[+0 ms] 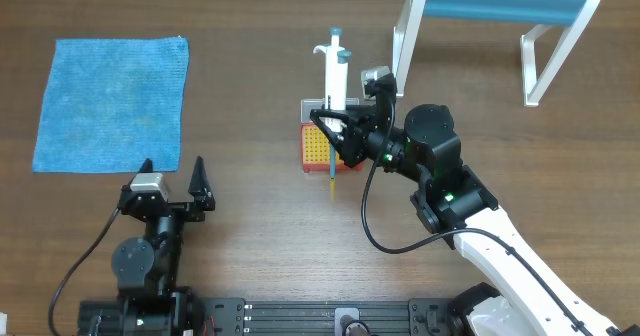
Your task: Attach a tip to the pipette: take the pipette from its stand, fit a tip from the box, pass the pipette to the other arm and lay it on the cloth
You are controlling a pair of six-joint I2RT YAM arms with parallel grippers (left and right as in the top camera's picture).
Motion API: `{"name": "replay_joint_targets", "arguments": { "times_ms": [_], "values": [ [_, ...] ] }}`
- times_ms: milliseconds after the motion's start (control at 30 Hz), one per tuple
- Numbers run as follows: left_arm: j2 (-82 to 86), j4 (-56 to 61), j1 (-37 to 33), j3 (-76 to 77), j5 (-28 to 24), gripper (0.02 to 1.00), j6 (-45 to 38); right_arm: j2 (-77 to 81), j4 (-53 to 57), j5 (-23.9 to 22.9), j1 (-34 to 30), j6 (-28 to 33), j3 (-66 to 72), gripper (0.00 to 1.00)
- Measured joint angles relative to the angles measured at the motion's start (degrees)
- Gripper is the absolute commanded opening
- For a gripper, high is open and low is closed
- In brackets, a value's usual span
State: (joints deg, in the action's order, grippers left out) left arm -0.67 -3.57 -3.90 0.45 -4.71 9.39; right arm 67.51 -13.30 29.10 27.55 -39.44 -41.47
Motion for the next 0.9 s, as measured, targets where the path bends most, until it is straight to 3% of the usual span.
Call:
{"name": "replay_joint_targets", "arguments": {
  "times_ms": [67, 100, 200, 300, 500, 533, 567, 600, 733, 900],
  "values": [
    [0.00, 1.01, -0.02, 0.00, -8.61, 0.882, 15.67, 0.00, 0.00, 0.02, 0.33, -6.23, 0.00, 0.082],
    [0.00, 1.11, -0.02, 0.00, -15.89, 0.882, 29.99, 0.00, 0.00, 0.00, 0.37, -9.20, 0.00, 0.082],
    [0.00, 1.22, 0.04, 0.00, -33.48, 0.884, 59.60, 0.00, 0.00, 0.00, 0.35, -13.64, 0.00, 0.082],
    [-0.04, 4.92, 0.04, -0.13, -38.56, 0.882, 76.26, 0.00, -0.13, 0.59, 1.01, -15.17, 0.00, 0.082],
    [-6.25, 24.55, 0.04, 0.13, -46.07, 0.882, 89.57, 0.00, -0.31, 3.98, 3.39, -15.98, 0.00, 0.082],
    [-8.76, 25.77, 0.04, 0.26, -47.93, 0.781, 90.03, 0.00, -0.42, 4.04, 3.39, -15.98, 0.00, 0.082],
    [-12.79, 28.17, 0.04, 0.74, -50.29, 0.776, 90.82, 0.00, -0.31, 4.09, 3.39, -15.98, 0.00, 0.082],
    [-15.89, 30.82, 0.04, 1.29, -52.19, 0.945, 91.10, 0.04, -0.44, 4.09, 3.39, -15.98, 0.00, 0.082],
    [-33.79, 49.33, 0.07, 9.79, -59.93, 0.954, 92.04, 0.09, -0.24, 4.11, 3.39, -15.98, 0.00, 0.088],
    [-59.84, 53.40, 0.15, 30.77, -70.95, 0.954, 85.35, 0.20, -1.07, 7.21, 3.39, -16.04, -0.02, 0.082]
  ]
}}
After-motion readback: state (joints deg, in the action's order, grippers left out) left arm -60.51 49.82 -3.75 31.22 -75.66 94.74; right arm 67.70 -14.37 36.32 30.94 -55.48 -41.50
